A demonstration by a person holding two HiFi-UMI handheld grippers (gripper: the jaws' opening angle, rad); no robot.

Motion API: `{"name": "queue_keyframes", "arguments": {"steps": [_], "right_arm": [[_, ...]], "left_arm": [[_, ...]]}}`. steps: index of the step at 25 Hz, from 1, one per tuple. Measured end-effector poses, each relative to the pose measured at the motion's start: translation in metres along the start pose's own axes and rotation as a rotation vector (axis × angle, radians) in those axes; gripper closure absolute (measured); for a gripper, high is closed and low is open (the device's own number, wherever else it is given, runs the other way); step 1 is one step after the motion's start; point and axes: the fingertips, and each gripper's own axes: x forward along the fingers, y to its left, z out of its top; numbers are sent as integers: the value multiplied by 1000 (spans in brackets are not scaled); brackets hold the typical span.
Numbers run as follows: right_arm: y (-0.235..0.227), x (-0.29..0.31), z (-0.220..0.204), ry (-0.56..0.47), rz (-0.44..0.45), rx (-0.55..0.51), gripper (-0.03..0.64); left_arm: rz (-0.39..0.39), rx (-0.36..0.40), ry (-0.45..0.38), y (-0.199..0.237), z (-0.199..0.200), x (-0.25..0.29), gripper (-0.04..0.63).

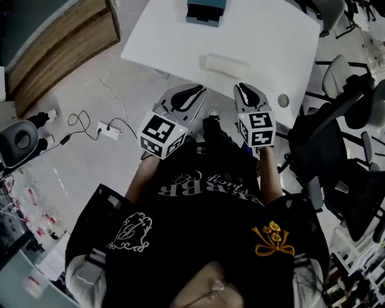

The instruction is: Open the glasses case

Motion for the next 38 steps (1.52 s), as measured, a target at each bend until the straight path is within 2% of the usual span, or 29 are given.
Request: {"name": "queue_keyframes", "arguments": {"steps": [10, 17, 19, 20, 27, 31, 38], "right_arm": [[-20, 84, -32, 165, 67, -379, 525], [-22, 115, -62, 309, 105, -654, 434], [-26, 119, -68, 328, 89, -724, 435], [-27, 119, -68, 323, 82, -742, 461], [-33, 115, -46, 268, 115, -639, 489], [-42, 120, -14, 199, 67, -614, 571], [-84, 140, 0, 172, 11, -557, 571]], "left_arm": [[104, -36, 20, 32, 6, 18, 554], [162, -59, 29, 51, 5, 16, 554], [175, -61, 31, 54, 6, 17, 554], [181, -61, 32, 55, 6, 17, 554], [206, -64, 34, 60, 8, 23, 554], [219, -66, 35, 69, 9, 20, 554], [253, -58, 32, 57, 10, 25, 554]]}}
